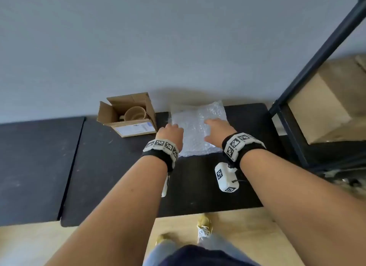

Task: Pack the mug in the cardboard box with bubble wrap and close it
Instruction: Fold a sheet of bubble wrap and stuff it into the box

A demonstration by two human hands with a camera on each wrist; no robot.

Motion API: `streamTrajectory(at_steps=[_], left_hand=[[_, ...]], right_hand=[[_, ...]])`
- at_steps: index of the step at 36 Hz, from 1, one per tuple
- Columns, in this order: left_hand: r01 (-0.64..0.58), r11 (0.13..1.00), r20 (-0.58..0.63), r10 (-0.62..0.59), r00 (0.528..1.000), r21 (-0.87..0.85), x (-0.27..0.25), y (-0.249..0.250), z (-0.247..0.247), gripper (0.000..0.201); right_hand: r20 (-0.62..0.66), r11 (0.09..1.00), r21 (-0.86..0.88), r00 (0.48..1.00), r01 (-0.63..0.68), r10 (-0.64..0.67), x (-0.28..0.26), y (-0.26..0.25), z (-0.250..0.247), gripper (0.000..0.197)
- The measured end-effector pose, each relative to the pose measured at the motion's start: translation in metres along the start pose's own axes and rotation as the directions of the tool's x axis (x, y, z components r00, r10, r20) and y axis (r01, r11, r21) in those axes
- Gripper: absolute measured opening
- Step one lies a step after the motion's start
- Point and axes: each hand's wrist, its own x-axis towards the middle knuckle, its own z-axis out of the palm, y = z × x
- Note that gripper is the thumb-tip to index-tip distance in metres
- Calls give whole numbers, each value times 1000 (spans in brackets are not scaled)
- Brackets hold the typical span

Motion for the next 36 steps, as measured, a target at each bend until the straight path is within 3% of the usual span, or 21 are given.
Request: streamTrajectory(at_steps=[6,12,17,22,30,34,36], left_hand=[[4,1000,140,-7,990,24,10,8,27,48],[-6,999,157,1,988,32,21,6,46,47],[2,999,200,7,980,-47,27,0,55,41],[-4,993,193,26,981,-116,31,-8,56,41],[-39,996,170,52,984,-75,32,-10,45,30],[-24,988,95,39,995,-150,30,-9,37,30],[-27,978,31,35,999,-209,29,-11,34,31]], right_hand=[[92,1000,0,996,14,-13,7,5,25,56],[152,1000,25,988,-8,4,15,8,47,62],[122,998,27,992,-48,45,21,8,58,53],[93,998,7,993,-69,68,22,3,66,56],[41,991,-78,993,-105,108,23,-8,76,60],[-9,990,-82,993,-116,116,21,-13,72,36],[-59,991,-83,993,-103,98,18,-12,67,34]])
